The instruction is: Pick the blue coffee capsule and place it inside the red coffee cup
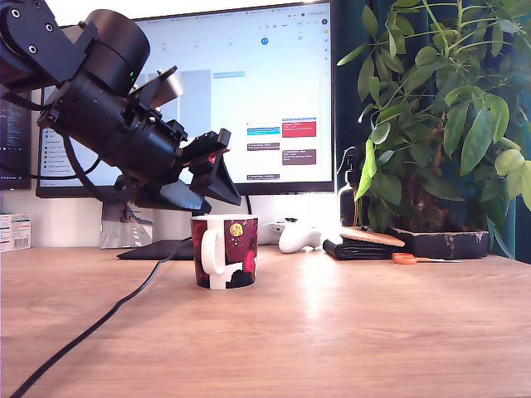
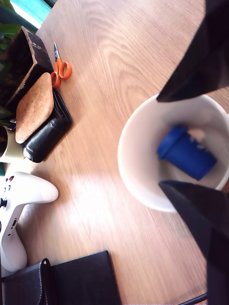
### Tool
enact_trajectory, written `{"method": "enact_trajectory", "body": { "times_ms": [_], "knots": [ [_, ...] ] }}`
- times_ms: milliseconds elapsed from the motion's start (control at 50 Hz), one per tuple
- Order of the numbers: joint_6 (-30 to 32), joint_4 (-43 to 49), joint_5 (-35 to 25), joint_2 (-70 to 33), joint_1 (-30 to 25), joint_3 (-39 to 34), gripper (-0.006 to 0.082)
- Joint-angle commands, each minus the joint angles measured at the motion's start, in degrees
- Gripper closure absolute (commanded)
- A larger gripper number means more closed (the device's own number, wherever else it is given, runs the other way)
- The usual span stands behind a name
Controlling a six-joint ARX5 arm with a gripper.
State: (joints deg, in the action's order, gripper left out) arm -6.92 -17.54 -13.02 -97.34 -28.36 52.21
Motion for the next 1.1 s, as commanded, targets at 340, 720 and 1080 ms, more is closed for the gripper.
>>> {"method": "enact_trajectory", "body": {
  "times_ms": [340, 720, 1080],
  "knots": [
    [4.3, 5.7, 3.3, 9.2, 3.7, 2.1, 0.0786],
    [8.1, 19.3, 5.4, 17.5, 9.8, 2.1, 0.0786],
    [9.4, 28.1, 6.0, 26.4, 15.5, 1.9, 0.0786]
  ]
}}
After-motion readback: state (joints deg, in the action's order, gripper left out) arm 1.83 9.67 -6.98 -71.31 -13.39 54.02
